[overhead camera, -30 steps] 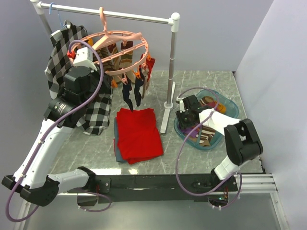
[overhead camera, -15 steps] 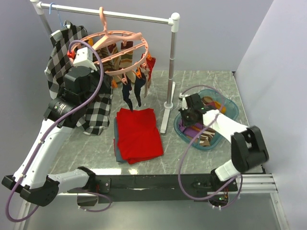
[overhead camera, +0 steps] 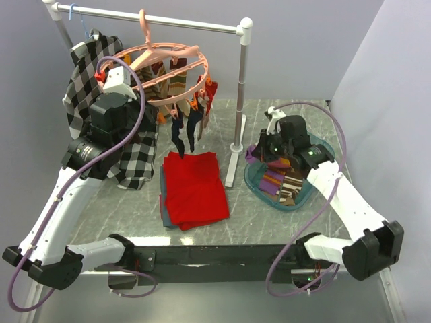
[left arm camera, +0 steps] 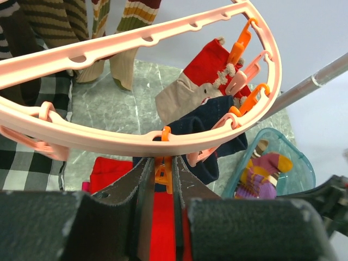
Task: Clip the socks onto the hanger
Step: Pick up the sock from the bin, then clamp the sock onto the hanger.
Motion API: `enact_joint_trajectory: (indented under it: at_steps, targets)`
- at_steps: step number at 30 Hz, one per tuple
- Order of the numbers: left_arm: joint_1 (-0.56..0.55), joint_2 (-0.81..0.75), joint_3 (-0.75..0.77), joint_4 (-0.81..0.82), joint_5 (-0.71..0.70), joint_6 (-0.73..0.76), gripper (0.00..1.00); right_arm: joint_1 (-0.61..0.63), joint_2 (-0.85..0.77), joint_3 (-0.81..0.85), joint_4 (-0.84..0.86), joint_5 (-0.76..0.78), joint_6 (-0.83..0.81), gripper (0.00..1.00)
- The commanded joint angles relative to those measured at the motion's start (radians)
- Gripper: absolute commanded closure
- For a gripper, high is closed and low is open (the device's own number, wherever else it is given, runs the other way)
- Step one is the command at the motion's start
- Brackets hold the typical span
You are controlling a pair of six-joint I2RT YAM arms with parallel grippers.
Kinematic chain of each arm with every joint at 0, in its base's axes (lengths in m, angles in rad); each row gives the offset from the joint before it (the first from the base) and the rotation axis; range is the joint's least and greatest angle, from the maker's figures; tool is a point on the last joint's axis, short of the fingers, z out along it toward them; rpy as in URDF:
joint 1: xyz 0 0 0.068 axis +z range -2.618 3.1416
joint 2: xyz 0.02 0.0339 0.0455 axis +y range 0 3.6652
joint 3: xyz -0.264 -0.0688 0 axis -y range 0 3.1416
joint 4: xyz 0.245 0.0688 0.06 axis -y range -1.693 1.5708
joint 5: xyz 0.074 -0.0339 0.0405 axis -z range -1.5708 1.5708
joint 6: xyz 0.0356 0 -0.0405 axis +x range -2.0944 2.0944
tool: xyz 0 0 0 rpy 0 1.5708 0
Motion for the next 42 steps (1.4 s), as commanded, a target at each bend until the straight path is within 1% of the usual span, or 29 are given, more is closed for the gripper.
enact_joint_trajectory:
  at_steps: [1, 3, 6, 7, 8, 9, 10, 11, 12, 13, 14, 16, 17, 20, 22, 27, 32, 42]
  targets:
    - [-0.002, -0.009, 0.040, 0.036, 0.034, 0.012, 0.81, 0.045, -0.067, 0.092, 0.073, -0.181, 0.117, 1.00]
    - [-0.002, -0.006, 0.040, 0.039, 0.037, 0.009, 0.81, 0.073, -0.074, 0.125, 0.112, -0.230, 0.177, 1.00]
    - [-0.002, -0.007, 0.040, 0.045, 0.046, 0.007, 0.81, 0.155, -0.063, 0.158, 0.216, -0.264, 0.267, 1.00]
    - [-0.002, -0.007, 0.038, 0.048, 0.048, 0.005, 0.81, 0.180, -0.055, 0.164, 0.283, -0.279, 0.289, 1.00]
    - [-0.004, -0.007, 0.035, 0.050, 0.052, 0.004, 0.81, 0.233, -0.048, 0.173, 0.314, -0.281, 0.309, 1.00]
    - [-0.002, -0.007, 0.033, 0.056, 0.055, 0.001, 0.81, 0.257, -0.026, 0.191, 0.348, -0.285, 0.352, 1.00]
    - [-0.004, -0.007, 0.032, 0.058, 0.057, 0.001, 0.82, 0.278, -0.011, 0.201, 0.421, -0.294, 0.375, 1.00]
    - [-0.002, -0.007, 0.029, 0.059, 0.059, -0.002, 0.82, 0.321, 0.003, 0.208, 0.463, -0.296, 0.402, 1.00]
    - [-0.004, -0.007, 0.027, 0.062, 0.065, -0.004, 0.82, 0.336, 0.034, 0.222, 0.506, -0.299, 0.459, 1.00]
    - [-0.004, -0.007, 0.027, 0.064, 0.066, -0.005, 0.82, 0.352, 0.052, 0.227, 0.591, -0.298, 0.490, 1.00]
    - [-0.004, -0.007, 0.026, 0.065, 0.068, -0.008, 0.82, 0.366, 0.069, 0.231, 0.629, -0.278, 0.540, 1.00]
    - [-0.004, -0.009, 0.023, 0.071, 0.068, -0.011, 0.82, 0.401, 0.126, 0.257, 0.702, -0.264, 0.576, 1.00]
    - [-0.002, -0.010, 0.020, 0.073, 0.068, -0.011, 0.82, 0.413, 0.165, 0.273, 0.712, -0.239, 0.587, 1.00]
    - [-0.002, -0.016, 0.017, 0.075, 0.066, -0.011, 0.82, 0.435, 0.219, 0.330, 0.719, -0.203, 0.608, 1.00]
    - [-0.002, -0.022, 0.012, 0.078, 0.065, -0.015, 0.82, 0.436, 0.256, 0.334, 0.741, -0.160, 0.630, 1.00]
    - [-0.004, -0.039, 0.001, 0.096, 0.069, -0.018, 0.82, 0.433, 0.324, 0.363, 0.724, -0.107, 0.656, 1.00]
    - [-0.004, -0.055, -0.017, 0.113, 0.065, -0.011, 0.82, 0.410, 0.354, 0.367, 0.722, -0.089, 0.696, 1.00]
    - [-0.002, -0.084, -0.066, 0.160, 0.089, -0.002, 0.81, 0.372, 0.388, 0.396, 0.695, -0.115, 0.731, 1.00]
